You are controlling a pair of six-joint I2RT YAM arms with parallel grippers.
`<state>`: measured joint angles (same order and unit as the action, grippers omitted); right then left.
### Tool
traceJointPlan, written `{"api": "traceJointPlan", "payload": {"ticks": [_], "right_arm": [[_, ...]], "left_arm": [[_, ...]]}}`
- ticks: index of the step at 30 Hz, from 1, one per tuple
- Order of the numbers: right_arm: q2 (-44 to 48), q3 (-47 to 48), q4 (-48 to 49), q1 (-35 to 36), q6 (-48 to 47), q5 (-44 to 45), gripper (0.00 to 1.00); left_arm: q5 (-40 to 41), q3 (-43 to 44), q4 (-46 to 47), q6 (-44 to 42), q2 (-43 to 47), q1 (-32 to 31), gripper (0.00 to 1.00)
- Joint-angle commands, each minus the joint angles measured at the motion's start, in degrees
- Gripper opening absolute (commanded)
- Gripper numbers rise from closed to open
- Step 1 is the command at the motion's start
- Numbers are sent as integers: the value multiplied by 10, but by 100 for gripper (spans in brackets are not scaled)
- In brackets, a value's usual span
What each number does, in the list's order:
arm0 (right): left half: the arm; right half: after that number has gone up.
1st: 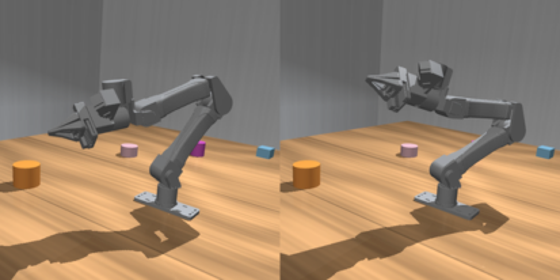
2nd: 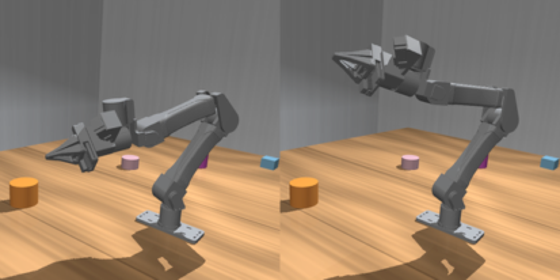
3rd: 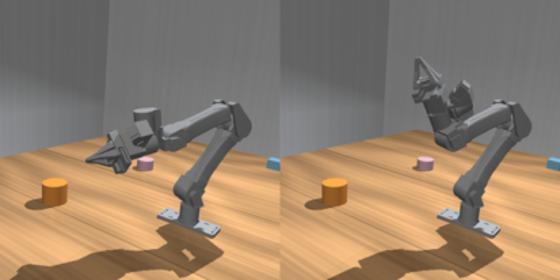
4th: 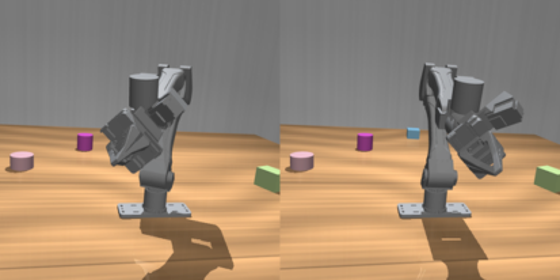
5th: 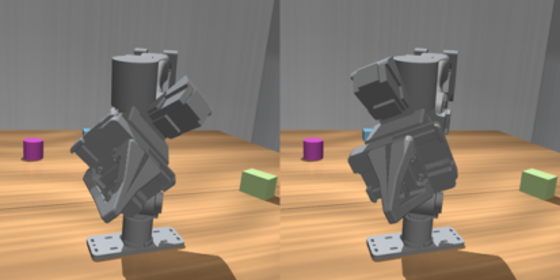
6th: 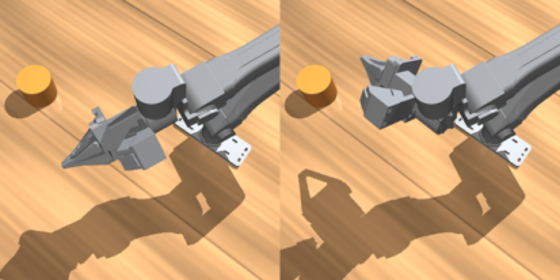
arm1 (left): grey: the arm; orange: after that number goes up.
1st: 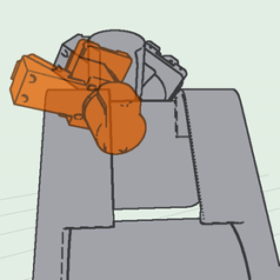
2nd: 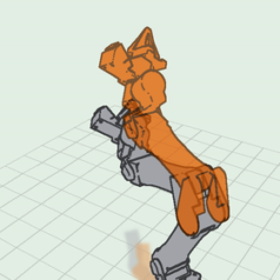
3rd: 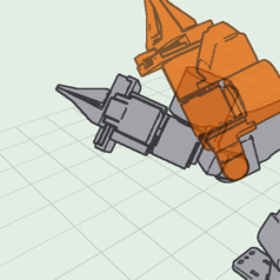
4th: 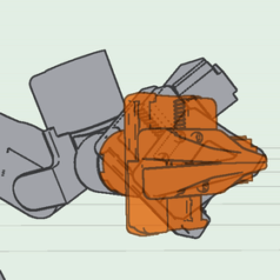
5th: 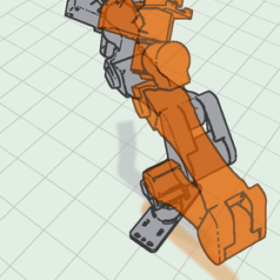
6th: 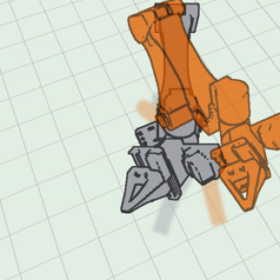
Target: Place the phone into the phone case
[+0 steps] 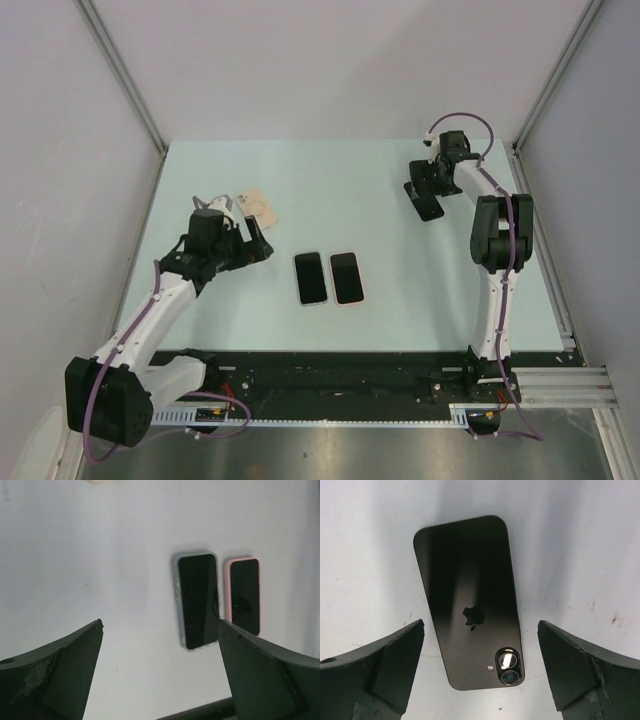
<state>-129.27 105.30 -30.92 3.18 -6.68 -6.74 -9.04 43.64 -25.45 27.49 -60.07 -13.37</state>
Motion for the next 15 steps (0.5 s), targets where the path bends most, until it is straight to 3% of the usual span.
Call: {"api": "traceJointPlan", "payload": {"ticks": [1,8,10,15], "right_arm": [[-21,25,-20,-2,-19,-19,100],[-56,48,-36,-5,-10,-14,94],[-60,47,-35,-5,5,-12,90],[-34,11,-23,8,17,3,77]], "left_arm": [[136,19,-30,48,-2,11,99],[242,118,-62,83,-114,18,98],[315,178,-117,161,-185,19,100],[270,316,-151,138,-344,18,100]]}}
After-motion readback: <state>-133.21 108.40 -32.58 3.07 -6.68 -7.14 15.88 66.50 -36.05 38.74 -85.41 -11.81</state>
